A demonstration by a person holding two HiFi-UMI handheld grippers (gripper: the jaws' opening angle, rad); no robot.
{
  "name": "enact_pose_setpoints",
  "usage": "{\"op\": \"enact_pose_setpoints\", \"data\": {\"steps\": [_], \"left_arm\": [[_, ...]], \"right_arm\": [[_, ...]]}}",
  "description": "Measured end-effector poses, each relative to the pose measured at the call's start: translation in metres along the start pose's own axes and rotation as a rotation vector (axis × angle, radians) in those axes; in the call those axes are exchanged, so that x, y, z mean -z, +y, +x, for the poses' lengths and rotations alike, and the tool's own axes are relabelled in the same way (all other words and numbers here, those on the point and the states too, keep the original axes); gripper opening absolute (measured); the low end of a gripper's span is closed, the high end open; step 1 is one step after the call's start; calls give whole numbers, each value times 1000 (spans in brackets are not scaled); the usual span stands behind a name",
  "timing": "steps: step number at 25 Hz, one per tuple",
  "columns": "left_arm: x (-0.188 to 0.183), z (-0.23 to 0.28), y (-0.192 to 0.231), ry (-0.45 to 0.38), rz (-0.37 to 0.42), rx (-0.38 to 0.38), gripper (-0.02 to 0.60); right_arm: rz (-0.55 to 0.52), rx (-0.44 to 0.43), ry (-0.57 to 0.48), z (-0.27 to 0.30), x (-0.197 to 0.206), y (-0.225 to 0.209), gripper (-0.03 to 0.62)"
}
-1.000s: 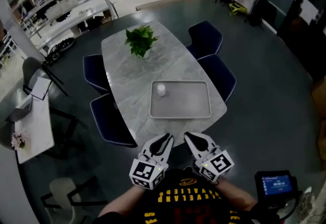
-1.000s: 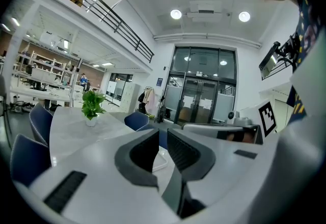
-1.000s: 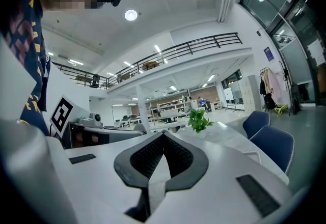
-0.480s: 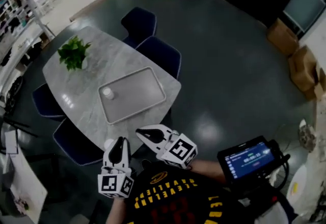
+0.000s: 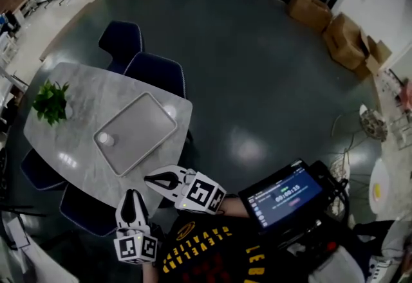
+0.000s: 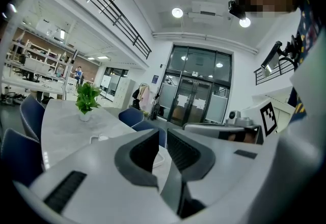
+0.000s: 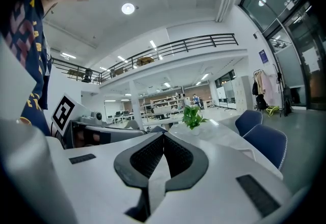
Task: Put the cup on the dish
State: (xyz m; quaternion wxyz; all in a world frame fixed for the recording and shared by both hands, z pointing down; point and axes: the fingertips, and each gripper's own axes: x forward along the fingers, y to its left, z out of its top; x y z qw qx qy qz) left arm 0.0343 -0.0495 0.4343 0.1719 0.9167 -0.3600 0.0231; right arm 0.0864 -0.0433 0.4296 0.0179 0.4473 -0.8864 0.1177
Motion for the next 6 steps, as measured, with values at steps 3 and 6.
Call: {"op": "enact_pose_setpoints", "data": {"steps": [3,6], "left_arm": [[1,-7,-4,12,-42,21,52],[19,-22,-43,70,-140,83,52]], "right_arm": [[3,21,35,-6,1,9,7],[36,98,112,-51,13,23,6]]}}
